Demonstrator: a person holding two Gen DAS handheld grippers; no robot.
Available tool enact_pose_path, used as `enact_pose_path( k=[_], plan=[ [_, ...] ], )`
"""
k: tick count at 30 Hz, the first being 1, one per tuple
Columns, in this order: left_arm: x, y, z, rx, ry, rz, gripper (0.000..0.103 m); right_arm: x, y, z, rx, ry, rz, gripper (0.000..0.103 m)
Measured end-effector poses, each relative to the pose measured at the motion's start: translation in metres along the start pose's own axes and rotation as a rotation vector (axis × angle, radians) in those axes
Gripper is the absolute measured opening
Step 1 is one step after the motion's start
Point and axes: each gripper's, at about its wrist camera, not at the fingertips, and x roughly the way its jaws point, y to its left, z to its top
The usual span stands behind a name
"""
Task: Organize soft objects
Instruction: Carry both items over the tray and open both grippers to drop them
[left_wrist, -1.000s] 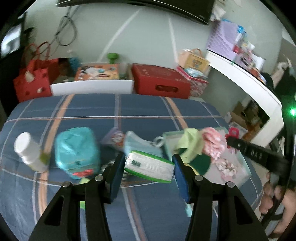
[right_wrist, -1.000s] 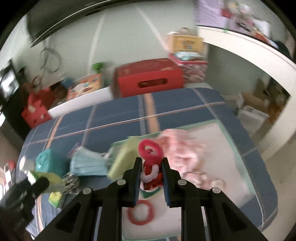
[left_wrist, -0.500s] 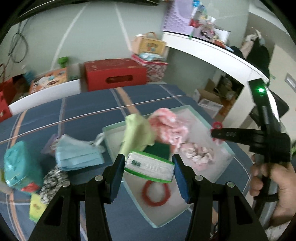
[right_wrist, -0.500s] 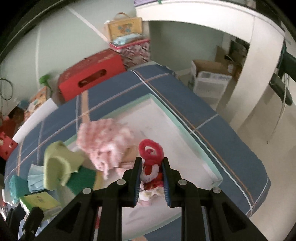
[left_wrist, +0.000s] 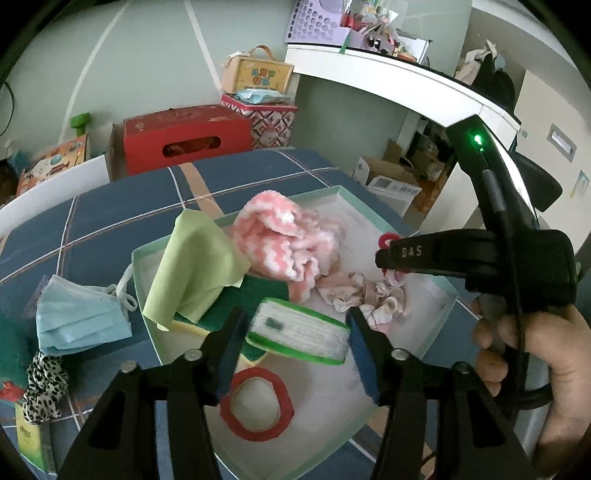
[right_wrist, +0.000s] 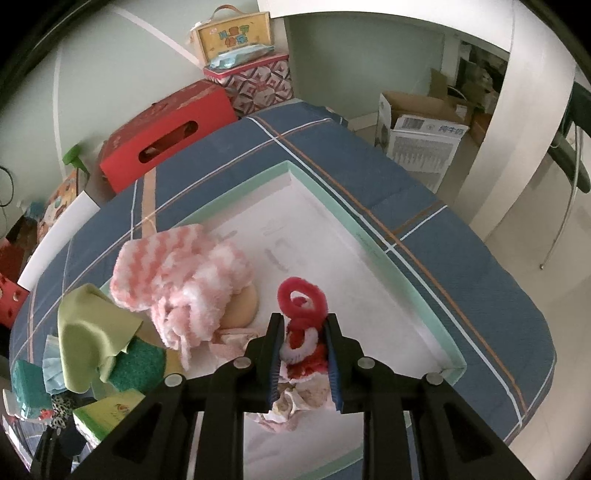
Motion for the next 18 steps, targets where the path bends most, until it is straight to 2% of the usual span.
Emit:
enact_pose_path(
  k=[2, 3, 5, 7, 9, 12, 18],
  plan=[
    [-0.001, 0.000, 0.000, -0.003, -0.005, 0.000, 0.072, 0.000, 0.002, 0.000, -0.006, 0.001, -0.003, 0.024],
    [-0.002, 0.000, 0.001, -0.005, -0.006, -0.003, 0.072, 0.000, 0.003, 0.000, -0.008, 0.004, -0.002, 0.028],
    [-0.003, 0.001, 0.001, -0.008, 0.000, -0.002, 0.072, 0.000, 0.004, 0.000, -0.008, 0.010, 0.001, 0.036],
    [-0.005, 0.003, 0.002, -0.013, 0.002, 0.004, 0.072, 0.000, 0.005, -0.001, -0.010, 0.013, -0.001, 0.058],
    [-0.008, 0.005, 0.002, -0.017, 0.003, 0.012, 0.075, -0.001, 0.007, -0.001, -0.015, 0.011, -0.002, 0.060],
    [-0.013, 0.011, 0.003, -0.030, 0.006, 0.073, 0.079, -0.001, 0.009, -0.001, -0.027, 0.014, -0.009, 0.062],
    [-0.022, 0.040, 0.003, -0.128, 0.037, 0.208, 0.085, -0.001, 0.015, -0.004, -0.056, 0.023, -0.021, 0.079]
  ],
)
